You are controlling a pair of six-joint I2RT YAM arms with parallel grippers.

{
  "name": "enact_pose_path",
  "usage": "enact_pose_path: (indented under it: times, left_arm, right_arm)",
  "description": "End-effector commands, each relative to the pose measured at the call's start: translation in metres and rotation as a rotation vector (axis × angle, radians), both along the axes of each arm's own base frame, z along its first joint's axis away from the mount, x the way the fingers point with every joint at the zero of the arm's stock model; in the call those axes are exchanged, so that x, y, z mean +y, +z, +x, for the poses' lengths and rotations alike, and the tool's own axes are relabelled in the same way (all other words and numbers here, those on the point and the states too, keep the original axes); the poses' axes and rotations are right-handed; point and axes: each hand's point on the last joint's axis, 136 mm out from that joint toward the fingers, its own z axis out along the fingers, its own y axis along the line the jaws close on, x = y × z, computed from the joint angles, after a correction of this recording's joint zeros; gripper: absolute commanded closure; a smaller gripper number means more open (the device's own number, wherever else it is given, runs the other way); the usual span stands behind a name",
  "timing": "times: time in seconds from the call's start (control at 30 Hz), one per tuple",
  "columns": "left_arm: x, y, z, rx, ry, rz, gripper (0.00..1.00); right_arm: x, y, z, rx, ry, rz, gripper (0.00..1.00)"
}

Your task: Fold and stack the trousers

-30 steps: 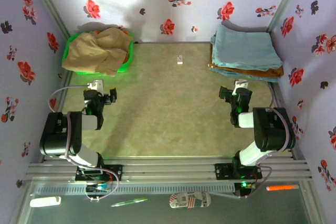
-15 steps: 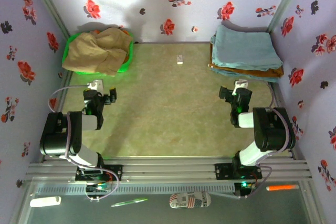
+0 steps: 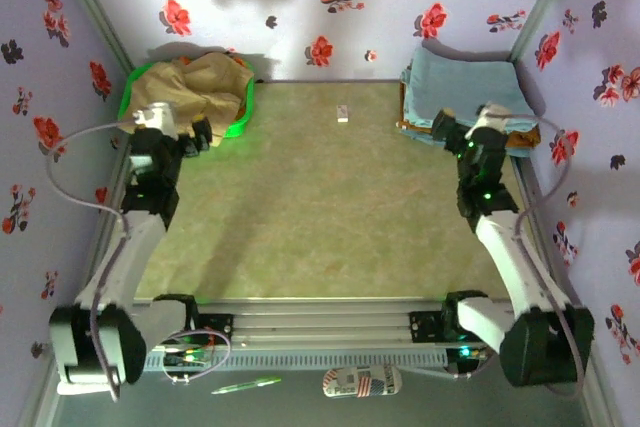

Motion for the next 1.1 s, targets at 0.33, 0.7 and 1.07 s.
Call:
enact_pose_path:
  times: [0.33, 0.7, 1.07]
  left_arm:
    - [0.028, 0.011, -0.036, 0.179, 0.178, -0.307, 0.04]
    - [0.017, -0.066, 0.111, 0.647, 0.286, 0.055, 0.0]
    - [0.009, -0.175, 0.215, 0.799, 0.262, 0.162, 0.0]
  right_arm:
    - [0.044, -0.079, -0.032, 0.262, 0.167, 0.455, 0.05]
    - [0.076, -0.104, -0.014, 0.351, 0.275, 0.429, 0.01]
    - [0.093, -0.123, -0.002, 0.413, 0.34, 0.4, 0.01]
